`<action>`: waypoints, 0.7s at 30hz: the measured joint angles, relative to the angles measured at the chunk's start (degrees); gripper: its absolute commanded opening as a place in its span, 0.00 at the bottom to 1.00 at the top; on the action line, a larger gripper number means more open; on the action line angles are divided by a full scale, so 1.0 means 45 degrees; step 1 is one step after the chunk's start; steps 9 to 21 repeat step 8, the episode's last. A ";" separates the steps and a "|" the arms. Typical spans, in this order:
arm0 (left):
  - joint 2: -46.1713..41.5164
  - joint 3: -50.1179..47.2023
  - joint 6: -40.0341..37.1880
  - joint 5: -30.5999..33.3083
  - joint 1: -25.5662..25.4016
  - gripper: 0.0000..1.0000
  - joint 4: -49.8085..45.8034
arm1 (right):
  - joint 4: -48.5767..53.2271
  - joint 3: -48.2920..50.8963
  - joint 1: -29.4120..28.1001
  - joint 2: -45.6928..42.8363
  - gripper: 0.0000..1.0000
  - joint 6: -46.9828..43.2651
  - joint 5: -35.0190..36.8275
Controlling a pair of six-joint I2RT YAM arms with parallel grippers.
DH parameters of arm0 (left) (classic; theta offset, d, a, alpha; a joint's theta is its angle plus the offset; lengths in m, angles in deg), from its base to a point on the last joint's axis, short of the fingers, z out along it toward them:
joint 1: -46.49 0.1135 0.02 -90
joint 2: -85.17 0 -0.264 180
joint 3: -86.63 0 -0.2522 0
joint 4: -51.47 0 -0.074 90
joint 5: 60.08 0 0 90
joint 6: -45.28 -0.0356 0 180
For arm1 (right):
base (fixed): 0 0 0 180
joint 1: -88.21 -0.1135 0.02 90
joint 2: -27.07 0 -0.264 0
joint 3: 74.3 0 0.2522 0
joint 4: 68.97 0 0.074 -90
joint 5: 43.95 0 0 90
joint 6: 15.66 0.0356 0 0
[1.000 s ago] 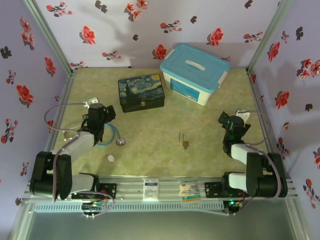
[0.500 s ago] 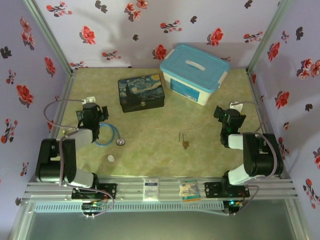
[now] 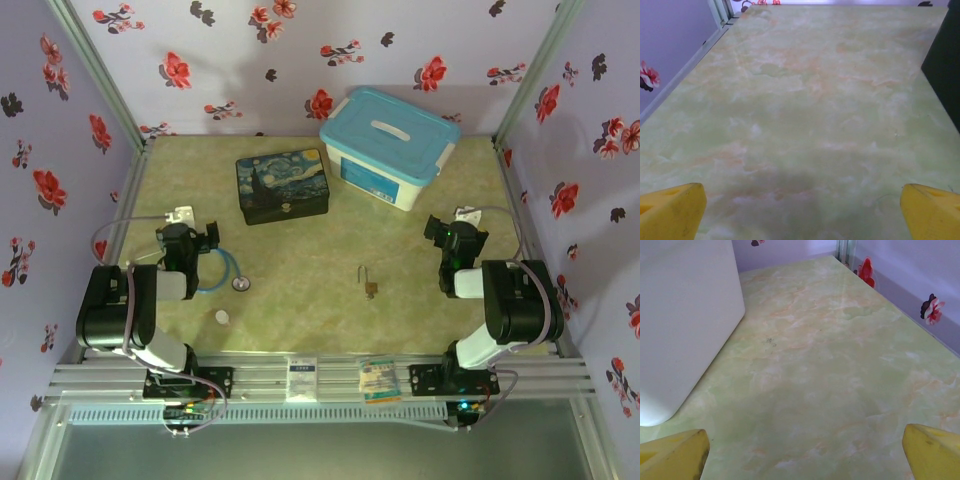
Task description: Unlock the padlock with the key
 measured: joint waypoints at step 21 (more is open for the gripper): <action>0.0000 0.0000 0.0000 -0.0010 0.0000 1.00 0.0267 | -0.0015 0.0000 -0.0010 0.0000 0.99 -0.0073 -0.0053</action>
